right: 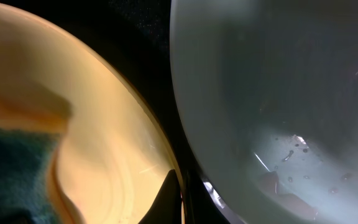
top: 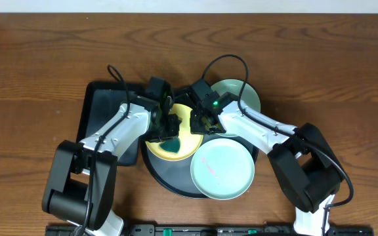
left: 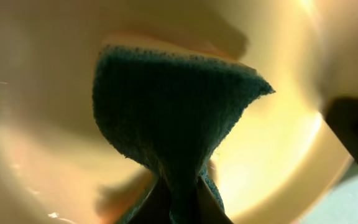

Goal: Clean dirty plates on tray and stack at the side
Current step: 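Scrub the yellow plate surface with the sponge in the left gripper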

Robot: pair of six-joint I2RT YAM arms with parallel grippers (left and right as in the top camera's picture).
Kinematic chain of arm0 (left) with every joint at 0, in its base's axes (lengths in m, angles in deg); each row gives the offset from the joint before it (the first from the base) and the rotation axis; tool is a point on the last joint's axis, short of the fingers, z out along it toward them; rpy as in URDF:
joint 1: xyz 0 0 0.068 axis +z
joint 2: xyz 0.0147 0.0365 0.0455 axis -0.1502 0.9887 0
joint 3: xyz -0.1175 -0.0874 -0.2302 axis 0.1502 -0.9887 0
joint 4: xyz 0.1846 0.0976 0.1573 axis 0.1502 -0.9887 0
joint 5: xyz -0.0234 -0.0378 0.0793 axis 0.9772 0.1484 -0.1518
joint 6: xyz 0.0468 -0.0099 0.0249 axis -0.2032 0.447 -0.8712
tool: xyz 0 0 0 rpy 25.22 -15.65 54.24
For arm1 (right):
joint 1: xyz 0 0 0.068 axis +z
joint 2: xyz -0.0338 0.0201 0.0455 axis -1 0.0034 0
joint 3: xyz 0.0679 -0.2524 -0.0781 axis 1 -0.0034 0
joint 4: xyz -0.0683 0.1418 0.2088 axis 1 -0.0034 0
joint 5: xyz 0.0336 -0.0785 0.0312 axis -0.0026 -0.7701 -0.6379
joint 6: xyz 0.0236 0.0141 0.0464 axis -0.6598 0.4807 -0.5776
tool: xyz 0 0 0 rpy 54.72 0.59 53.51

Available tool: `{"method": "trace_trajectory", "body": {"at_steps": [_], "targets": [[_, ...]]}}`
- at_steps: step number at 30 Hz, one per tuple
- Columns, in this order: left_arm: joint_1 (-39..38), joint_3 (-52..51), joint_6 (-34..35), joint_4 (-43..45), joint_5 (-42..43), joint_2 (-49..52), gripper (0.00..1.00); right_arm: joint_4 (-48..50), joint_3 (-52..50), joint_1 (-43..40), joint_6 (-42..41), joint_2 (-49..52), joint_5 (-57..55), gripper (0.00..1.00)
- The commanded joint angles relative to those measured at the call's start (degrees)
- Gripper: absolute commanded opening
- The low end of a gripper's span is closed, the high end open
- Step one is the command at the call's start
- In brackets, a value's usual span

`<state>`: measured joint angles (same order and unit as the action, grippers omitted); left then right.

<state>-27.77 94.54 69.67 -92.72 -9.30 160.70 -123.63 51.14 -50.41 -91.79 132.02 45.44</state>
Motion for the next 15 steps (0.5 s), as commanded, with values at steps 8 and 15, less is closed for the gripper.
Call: {"method": "trace_trajectory", "body": {"at_steps": [8,15], "targets": [[3.1,-0.46,13.64,1.01,-22.43,1.33,0.07,0.74,1.11,0.28,-0.57,0.72,3.08,0.01],[3.06,-0.46,14.53,0.22,-23.89,1.36,0.07,2.69,-1.77,-4.79,-2.1,0.74,12.94,0.01]]}}
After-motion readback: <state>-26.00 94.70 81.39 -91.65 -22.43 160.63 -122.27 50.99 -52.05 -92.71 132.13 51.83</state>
